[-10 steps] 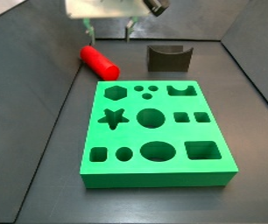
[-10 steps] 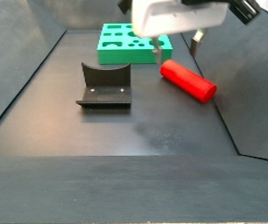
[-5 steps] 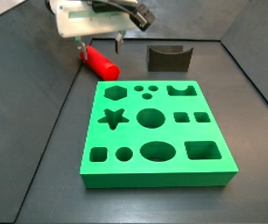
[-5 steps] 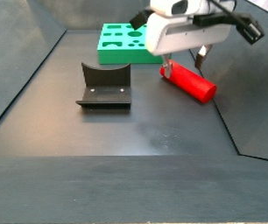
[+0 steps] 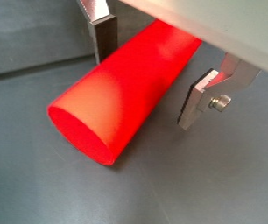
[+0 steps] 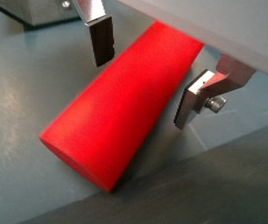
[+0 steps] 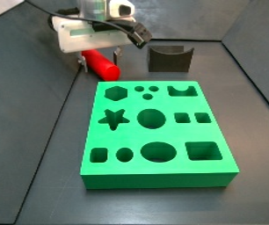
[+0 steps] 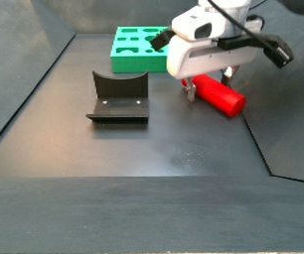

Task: Pick up the round object. Move up. Place the round object on the fixture. Regrasp the round object. Move to above the board. Insert the round object.
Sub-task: Pick up the round object.

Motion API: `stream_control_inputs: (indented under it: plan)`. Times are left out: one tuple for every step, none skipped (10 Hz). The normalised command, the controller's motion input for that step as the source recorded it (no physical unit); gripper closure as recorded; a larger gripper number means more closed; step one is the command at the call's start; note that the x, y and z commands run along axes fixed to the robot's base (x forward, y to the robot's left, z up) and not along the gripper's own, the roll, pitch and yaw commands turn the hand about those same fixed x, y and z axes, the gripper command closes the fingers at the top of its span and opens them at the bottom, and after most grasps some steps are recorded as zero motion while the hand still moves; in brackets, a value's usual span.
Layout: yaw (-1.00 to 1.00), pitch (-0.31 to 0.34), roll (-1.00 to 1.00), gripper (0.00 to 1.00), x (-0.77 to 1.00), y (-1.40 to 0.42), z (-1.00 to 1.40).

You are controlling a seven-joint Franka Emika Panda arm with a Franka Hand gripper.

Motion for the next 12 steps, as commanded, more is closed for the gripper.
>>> stream_control_inputs:
  plan:
    - [0.00,0.000,-0.08,0.00,0.00,0.00,-0.03]
    - [0.00,0.000,-0.04,0.00,0.00,0.00,0.00]
    - [0.00,0.000,0.00,0.00,0.00,0.00,0.00]
    - [0.00,0.000,0.00,1.00,0.00,0.00,0.00]
    - [0.00,0.000,0.00,1.00,0.00,0.00,0.00]
    - [0.00,0.000,0.00,1.00,0.00,0.00,0.00]
    - [0.00,0.000,0.00,1.00,0.00,0.00,0.00]
    - [0.00,0.000,0.00,1.00,0.00,0.00,0.00]
    - [0.00,0.000,0.00,1.00,0.00,0.00,0.00]
    - [0.00,0.000,0.00,1.00,0.00,0.00,0.00]
    - [0.00,0.000,0.00,1.00,0.00,0.00,0.00]
    - [0.00,0.000,0.00,1.00,0.00,0.00,0.00]
